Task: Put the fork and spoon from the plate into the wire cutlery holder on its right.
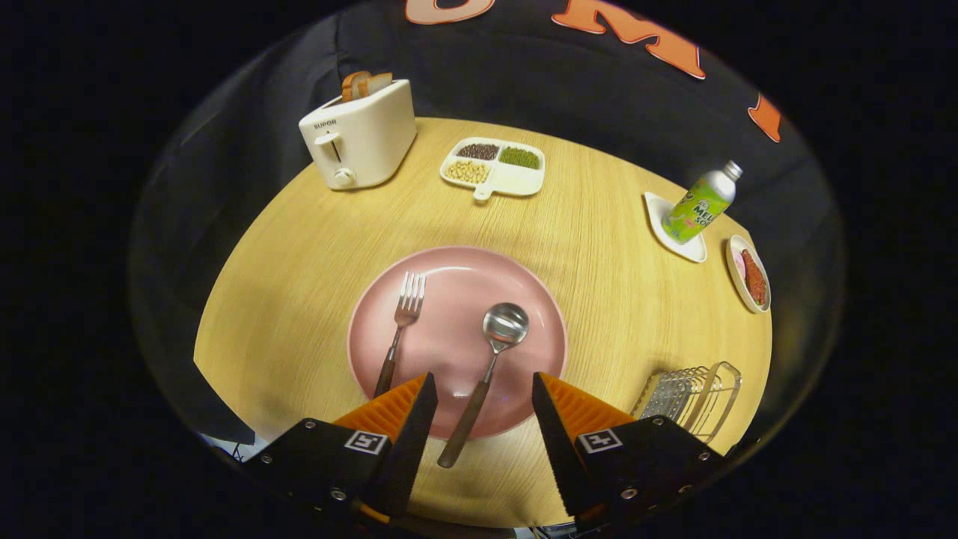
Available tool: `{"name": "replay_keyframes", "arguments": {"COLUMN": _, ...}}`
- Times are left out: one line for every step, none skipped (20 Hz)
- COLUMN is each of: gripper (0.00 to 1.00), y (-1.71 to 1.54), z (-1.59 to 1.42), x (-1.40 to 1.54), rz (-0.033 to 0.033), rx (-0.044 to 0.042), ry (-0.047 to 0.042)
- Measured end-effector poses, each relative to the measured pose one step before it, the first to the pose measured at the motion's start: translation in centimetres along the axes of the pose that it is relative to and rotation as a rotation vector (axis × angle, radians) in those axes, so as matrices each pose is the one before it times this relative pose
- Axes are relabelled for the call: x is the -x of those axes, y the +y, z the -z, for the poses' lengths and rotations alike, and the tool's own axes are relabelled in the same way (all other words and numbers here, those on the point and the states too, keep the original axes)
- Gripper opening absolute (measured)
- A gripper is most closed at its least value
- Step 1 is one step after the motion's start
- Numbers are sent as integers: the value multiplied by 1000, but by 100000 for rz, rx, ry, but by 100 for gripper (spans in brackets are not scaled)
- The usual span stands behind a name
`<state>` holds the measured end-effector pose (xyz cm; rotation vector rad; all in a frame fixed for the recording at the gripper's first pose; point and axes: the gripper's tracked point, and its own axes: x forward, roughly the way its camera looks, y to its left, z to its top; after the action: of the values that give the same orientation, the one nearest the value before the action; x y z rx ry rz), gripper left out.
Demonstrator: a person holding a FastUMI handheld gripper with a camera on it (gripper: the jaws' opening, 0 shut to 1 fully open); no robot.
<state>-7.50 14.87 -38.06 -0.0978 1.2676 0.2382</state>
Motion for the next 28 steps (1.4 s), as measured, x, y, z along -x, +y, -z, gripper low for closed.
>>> {"name": "replay_keyframes", "arguments": {"gripper": 74, "y": -63, "z": 278, "x": -493, "rz": 74, "rx": 613, "ry": 2699}}
{"name": "replay_keyframes", "arguments": {"gripper": 66, "y": -146, "z": 303, "x": -439, "rz": 965, "rx": 466, "ry": 2563}}
{"name": "replay_keyframes", "arguments": {"gripper": 63, "y": -118, "z": 472, "x": -368, "rz": 727, "rx": 315, "ry": 2382}}
{"name": "replay_keyframes", "arguments": {"gripper": 57, "y": -25, "z": 263, "x": -337, "rz": 542, "rx": -216, "ry": 2764}}
{"name": "replay_keyframes", "arguments": {"gripper": 53, "y": 180, "z": 263, "x": -346, "rz": -886, "rx": -486, "ry": 2160}}
{"name": "replay_keyframes", "arguments": {"gripper": 46, "y": 78, "z": 229, "x": -299, "rz": -665, "rx": -811, "ry": 2474}}
{"name": "replay_keyframes", "arguments": {"gripper": 43, "y": 131, "z": 297, "x": -452, "rz": -1036, "rx": -1490, "ry": 3092}}
{"name": "replay_keyframes", "arguments": {"gripper": 36, "y": -132, "z": 237, "x": -307, "rz": -17, "rx": -1621, "ry": 2424}}
{"name": "replay_keyframes", "arguments": {"gripper": 32, "y": -149, "z": 137, "x": -242, "rz": 515, "rx": -1177, "ry": 1423}}
{"name": "replay_keyframes", "arguments": {"gripper": 27, "y": -183, "z": -56, "x": -124, "rz": 457, "rx": -778, "ry": 804}}
{"name": "replay_keyframes", "arguments": {"gripper": 23, "y": 65, "z": 47, "x": -132, "rz": -559, "rx": -206, "ry": 659}}
{"name": "replay_keyframes", "arguments": {"gripper": 18, "y": 30, "z": -48, "x": -76, "rz": -422, "rx": 70, "ry": 632}}
{"name": "replay_keyframes", "arguments": {"gripper": 17, "y": -140, "z": 58, "x": -63, "rz": 308, "rx": -238, "ry": 314}}
{"name": "replay_keyframes", "arguments": {"gripper": 16, "y": -341, "z": -204, "x": 10, "rz": 1183, "rx": -329, "ry": 105}}
{"name": "replay_keyframes", "arguments": {"gripper": 14, "y": -309, "z": -103, "x": -99, "rz": 1059, "rx": -95, "ry": -118}}
{"name": "replay_keyframes", "arguments": {"gripper": 11, "y": -180, "z": -190, "x": -116, "rz": 343, "rx": -315, "ry": 228}}
{"name": "replay_keyframes", "arguments": {"gripper": 10, "y": -37, "z": -29, "x": -49, "rz": -200, "rx": -663, "ry": 243}}
{"name": "replay_keyframes", "arguments": {"gripper": 8, "y": 25, "z": -37, "x": 44, "rz": -667, "rx": -411, "ry": 275}}
{"name": "replay_keyframes", "arguments": {"gripper": 6, "y": -88, "z": 4, "x": 71, "rz": -553, "rx": -379, "ry": -153}}
{"name": "replay_keyframes", "arguments": {"gripper": 5, "y": -4, "z": 35, "x": 130, "rz": -773, "rx": 323, "ry": -131}}
{"name": "replay_keyframes", "arguments": {"gripper": 4, "y": -78, "z": 2, "x": 276, "rz": -191, "rx": -389, "ry": -1016}}
{"name": "replay_keyframes", "arguments": {"gripper": 4, "y": -240, "z": -185, "x": 342, "rz": 280, "rx": -29, "ry": -1533}}
{"name": "replay_keyframes", "arguments": {"gripper": 4, "y": -133, "z": -134, "x": 513, "rz": -439, "rx": -462, "ry": -1825}}
{"name": "replay_keyframes", "arguments": {"gripper": 4, "y": -31, "z": -180, "x": 465, "rz": -1033, "rx": -779, "ry": -1666}}
{"name": "replay_keyframes", "arguments": {"gripper": 4, "y": -148, "z": -4, "x": 516, "rz": -767, "rx": -1160, "ry": -1492}}
{"name": "replay_keyframes", "arguments": {"gripper": 4, "y": -103, "z": -126, "x": 469, "rz": -1038, "rx": -720, "ry": -1267}}
{"name": "replay_keyframes", "arguments": {"gripper": 4, "y": -208, "z": 54, "x": 545, "rz": -181, "rx": -648, "ry": -1109}}
{"name": "replay_keyframes", "arguments": {"gripper": 4, "y": -329, "z": -74, "x": 654, "rz": -66, "rx": -699, "ry": -1286}}
